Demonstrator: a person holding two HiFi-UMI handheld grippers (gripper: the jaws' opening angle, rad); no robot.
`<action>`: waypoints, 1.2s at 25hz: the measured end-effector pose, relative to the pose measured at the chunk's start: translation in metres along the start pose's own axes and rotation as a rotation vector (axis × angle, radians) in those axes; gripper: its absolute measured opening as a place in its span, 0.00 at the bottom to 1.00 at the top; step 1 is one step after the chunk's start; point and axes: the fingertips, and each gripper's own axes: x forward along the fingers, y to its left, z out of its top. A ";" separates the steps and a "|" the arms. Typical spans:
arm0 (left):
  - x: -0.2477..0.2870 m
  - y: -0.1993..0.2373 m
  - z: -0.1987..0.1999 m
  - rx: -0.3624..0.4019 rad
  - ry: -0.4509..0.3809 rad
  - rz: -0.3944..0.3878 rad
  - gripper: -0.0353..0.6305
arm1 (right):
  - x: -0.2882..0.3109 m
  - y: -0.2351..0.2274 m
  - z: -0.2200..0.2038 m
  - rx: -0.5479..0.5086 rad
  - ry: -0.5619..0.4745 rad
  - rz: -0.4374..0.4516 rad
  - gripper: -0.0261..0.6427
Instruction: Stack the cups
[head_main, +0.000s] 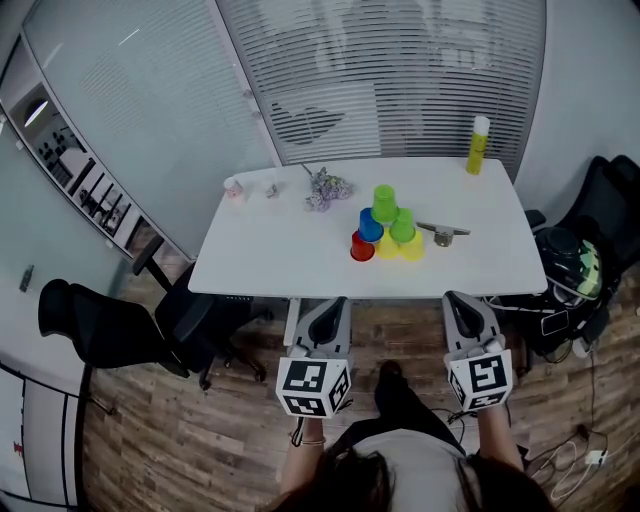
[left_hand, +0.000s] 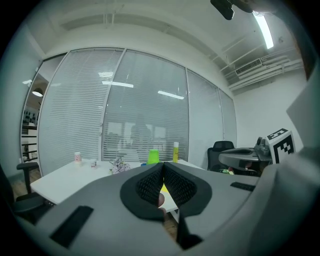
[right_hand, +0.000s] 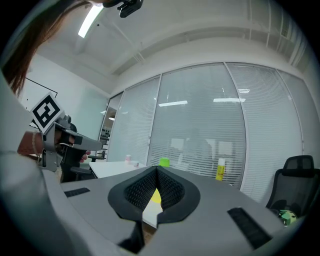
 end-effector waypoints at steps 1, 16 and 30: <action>-0.001 -0.002 0.000 0.000 -0.003 -0.004 0.08 | -0.001 0.000 0.000 -0.001 0.001 0.000 0.08; -0.010 -0.014 -0.005 0.046 -0.035 -0.046 0.08 | -0.005 0.003 0.000 0.000 0.014 -0.012 0.08; -0.008 -0.019 -0.007 0.048 -0.030 -0.069 0.08 | -0.006 0.007 -0.001 -0.007 0.031 -0.005 0.08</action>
